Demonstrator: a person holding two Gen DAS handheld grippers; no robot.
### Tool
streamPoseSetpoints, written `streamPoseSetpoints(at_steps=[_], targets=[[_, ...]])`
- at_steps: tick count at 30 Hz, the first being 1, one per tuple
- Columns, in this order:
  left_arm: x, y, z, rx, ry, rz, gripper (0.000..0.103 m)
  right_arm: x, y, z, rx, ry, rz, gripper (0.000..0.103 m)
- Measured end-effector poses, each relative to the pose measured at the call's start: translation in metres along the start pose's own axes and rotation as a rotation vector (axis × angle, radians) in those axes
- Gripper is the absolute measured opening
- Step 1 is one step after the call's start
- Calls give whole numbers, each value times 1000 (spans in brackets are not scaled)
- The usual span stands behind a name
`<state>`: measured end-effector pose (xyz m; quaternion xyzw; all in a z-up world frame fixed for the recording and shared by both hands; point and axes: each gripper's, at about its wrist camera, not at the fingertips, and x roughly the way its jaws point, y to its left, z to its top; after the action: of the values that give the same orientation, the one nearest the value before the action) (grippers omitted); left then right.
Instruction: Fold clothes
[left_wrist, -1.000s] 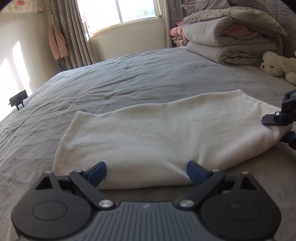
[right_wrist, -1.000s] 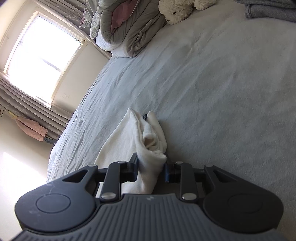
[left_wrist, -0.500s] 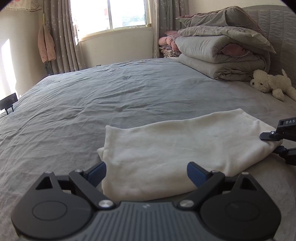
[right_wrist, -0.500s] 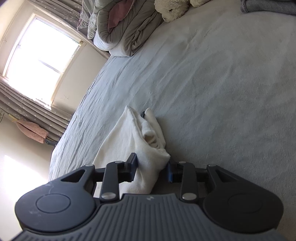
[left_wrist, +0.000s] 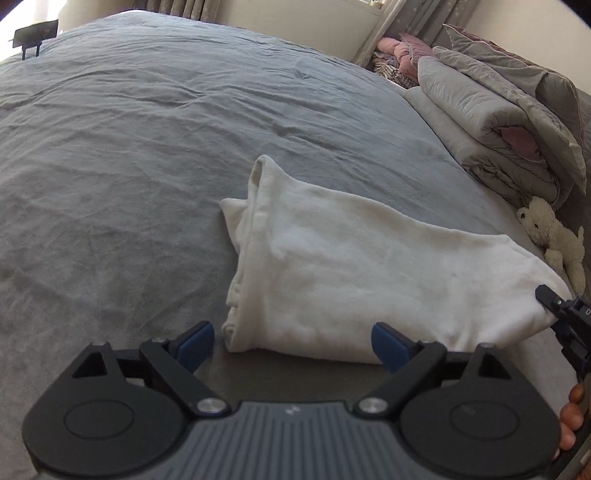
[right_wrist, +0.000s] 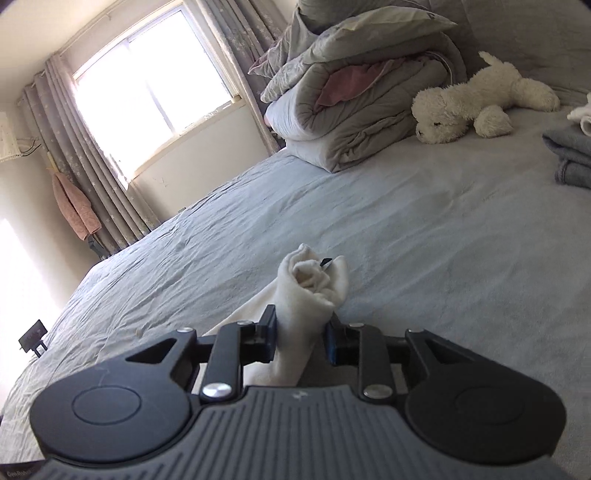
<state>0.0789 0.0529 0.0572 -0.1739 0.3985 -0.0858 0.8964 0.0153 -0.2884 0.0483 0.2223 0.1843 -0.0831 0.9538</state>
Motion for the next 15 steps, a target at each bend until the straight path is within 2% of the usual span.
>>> streamPoseSetpoints(at_steps=[4, 7, 9, 12, 15], targets=[[-8, 30, 19, -182, 29, -58, 93, -8, 29, 0, -225, -80, 5, 27], [-12, 48, 30, -241, 22, -22, 93, -21, 67, -11, -437, -171, 25, 26], [-11, 62, 36, -314, 30, -29, 93, -31, 103, -23, -602, -236, 65, 25], [-13, 76, 40, -390, 31, -46, 93, -35, 154, -55, -826, -261, 99, 25], [-12, 84, 40, -427, 40, -36, 93, -29, 193, -101, -1016, -239, 134, 24]])
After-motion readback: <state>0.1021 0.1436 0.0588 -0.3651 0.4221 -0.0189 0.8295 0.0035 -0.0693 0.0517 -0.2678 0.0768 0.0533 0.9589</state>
